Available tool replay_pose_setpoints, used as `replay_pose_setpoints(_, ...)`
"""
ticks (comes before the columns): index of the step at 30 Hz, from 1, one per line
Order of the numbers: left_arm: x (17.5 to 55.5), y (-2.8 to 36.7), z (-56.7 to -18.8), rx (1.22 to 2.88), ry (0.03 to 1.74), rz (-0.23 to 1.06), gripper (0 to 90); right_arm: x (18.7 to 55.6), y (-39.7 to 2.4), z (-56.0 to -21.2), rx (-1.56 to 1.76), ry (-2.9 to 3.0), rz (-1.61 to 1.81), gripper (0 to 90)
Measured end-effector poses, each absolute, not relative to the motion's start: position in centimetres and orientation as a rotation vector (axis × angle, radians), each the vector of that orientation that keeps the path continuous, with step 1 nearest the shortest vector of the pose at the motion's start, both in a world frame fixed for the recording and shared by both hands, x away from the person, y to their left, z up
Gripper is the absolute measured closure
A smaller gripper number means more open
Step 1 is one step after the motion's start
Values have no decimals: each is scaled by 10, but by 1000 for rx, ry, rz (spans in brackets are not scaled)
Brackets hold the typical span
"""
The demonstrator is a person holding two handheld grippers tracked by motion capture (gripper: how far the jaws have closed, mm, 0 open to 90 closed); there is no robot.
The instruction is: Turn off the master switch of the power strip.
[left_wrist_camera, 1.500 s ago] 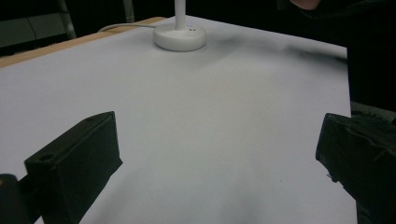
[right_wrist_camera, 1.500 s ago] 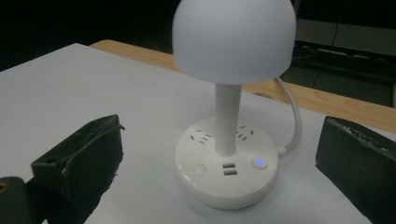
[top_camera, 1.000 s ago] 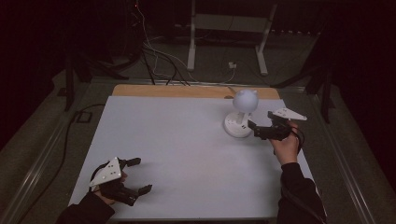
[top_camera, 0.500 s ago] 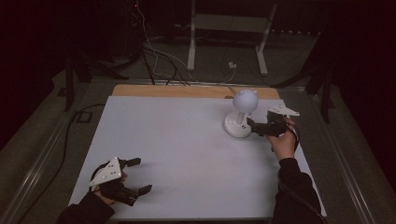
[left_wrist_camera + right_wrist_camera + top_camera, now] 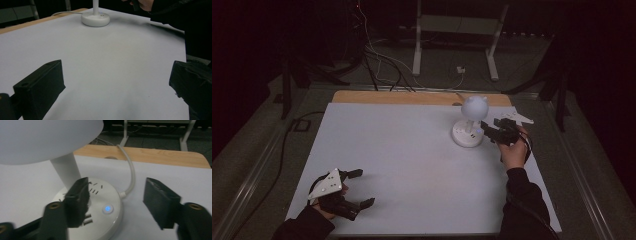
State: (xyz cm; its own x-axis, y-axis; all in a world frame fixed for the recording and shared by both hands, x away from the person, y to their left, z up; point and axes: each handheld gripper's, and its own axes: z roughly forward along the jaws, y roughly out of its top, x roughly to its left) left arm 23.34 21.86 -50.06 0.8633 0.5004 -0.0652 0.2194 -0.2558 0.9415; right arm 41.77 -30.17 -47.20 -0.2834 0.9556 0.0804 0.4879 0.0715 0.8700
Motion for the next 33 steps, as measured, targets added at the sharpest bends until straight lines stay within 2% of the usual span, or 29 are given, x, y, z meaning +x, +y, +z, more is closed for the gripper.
replay_pose_setpoints(5,233,219,-501,1841,541,292,3,418,-301,-472,1459,1793,1142,578)
replay_pose_setpoints(11,233,219,-501,1842,542,291,3,419,-301,-474,1483,1765,1142,692)
replay_pose_setpoints(16,233,219,-501,1840,540,292,3,416,-298,-474,1473,1715,1087,897)
replay_pose_setpoints(33,233,219,-501,1839,536,293,4,421,-287,-486,1448,1737,1069,900)
